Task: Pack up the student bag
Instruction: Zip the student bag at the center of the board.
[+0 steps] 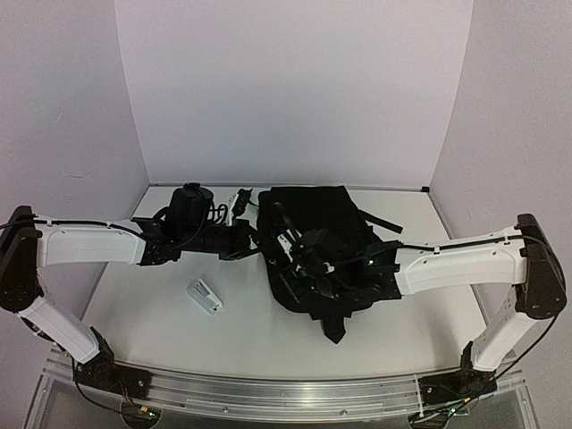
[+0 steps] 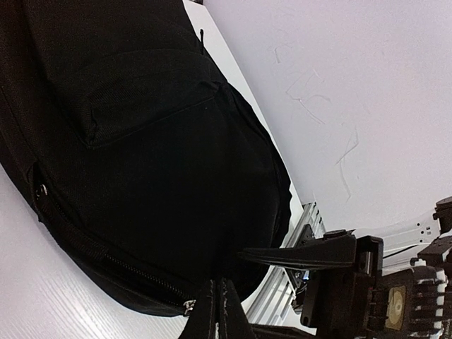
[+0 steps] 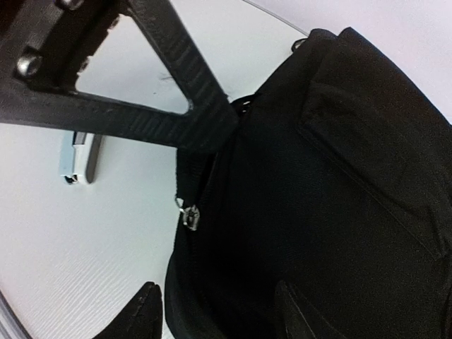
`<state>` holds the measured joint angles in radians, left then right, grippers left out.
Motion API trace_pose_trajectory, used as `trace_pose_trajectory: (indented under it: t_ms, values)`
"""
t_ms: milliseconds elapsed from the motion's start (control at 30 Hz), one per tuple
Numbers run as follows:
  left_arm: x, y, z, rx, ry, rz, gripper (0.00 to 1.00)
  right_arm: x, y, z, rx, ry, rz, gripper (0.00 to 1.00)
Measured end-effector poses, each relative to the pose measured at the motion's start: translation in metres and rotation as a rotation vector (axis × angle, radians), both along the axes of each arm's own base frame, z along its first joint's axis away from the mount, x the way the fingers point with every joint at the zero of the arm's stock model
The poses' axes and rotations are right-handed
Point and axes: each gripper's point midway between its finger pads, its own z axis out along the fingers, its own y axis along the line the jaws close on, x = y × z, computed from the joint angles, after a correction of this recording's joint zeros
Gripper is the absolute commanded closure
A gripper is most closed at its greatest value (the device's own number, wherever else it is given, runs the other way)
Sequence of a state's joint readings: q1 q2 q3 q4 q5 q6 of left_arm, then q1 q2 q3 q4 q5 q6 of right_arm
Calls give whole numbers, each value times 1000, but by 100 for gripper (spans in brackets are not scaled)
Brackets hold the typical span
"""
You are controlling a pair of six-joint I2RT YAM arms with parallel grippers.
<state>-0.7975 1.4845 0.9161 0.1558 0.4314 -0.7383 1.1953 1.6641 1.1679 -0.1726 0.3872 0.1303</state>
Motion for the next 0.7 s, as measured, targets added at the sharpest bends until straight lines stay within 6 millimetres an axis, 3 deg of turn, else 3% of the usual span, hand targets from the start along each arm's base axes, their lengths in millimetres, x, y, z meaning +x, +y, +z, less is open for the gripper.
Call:
trace_pose_trajectory:
  t_ms: [133, 200, 433, 700]
  values:
    - [3, 1, 0, 4, -5, 14, 100, 2, 0, 6, -8, -52, -22, 91]
    - [5, 1, 1, 9, -4, 28, 100, 0, 2, 9, -6, -69, -23, 100]
    - [21, 15, -4, 23, 49, 102, 100, -8, 6, 10, 45, -67, -34, 100]
    - [38, 31, -4, 15, 60, 139, 100, -21, -10, 16, 123, -23, -50, 100]
